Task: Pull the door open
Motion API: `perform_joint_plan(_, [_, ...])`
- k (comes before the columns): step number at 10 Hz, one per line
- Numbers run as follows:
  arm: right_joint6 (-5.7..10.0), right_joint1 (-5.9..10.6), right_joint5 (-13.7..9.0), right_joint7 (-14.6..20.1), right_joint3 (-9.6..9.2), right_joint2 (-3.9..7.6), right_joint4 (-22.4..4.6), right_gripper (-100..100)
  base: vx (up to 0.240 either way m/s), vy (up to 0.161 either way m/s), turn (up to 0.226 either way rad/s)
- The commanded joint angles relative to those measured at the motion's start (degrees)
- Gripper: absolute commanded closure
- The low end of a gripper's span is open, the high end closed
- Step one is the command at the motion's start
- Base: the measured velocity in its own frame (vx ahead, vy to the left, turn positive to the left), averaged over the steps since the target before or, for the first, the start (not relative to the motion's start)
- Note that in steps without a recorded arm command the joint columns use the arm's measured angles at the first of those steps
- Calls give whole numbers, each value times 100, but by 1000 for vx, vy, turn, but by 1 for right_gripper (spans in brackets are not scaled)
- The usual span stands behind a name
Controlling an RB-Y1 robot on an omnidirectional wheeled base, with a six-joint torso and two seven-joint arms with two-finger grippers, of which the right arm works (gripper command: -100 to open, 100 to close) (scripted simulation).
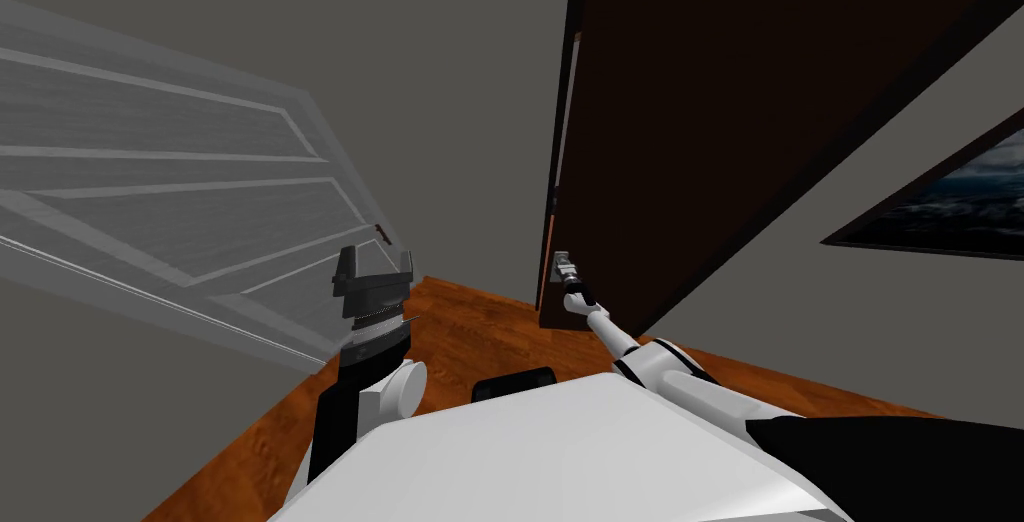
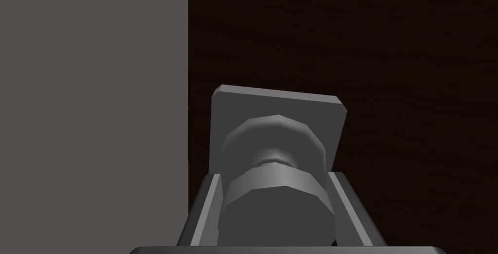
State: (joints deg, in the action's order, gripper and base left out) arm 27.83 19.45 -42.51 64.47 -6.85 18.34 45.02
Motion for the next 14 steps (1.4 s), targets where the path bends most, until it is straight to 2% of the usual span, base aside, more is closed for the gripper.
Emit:
perform_joint_plan(1, [-11, -15, -111, 273, 3, 16, 27, 100, -48, -42, 126])
perform_joint_plan(4, [-26, -33, -249, 592, 6, 38, 49, 100, -47, -40, 100])
perform_joint_plan(5, [-26, -27, -210, 483, 9, 38, 45, 100, -18, -21, 34])
perform_joint_plan(9, [-29, -127, -195, 825, -250, 228, 171, 100, -176, -24, 120])
perform_joint_plan(14, [-32, -262, -169, 1245, -592, 485, 343, 100, -241, -80, 132])
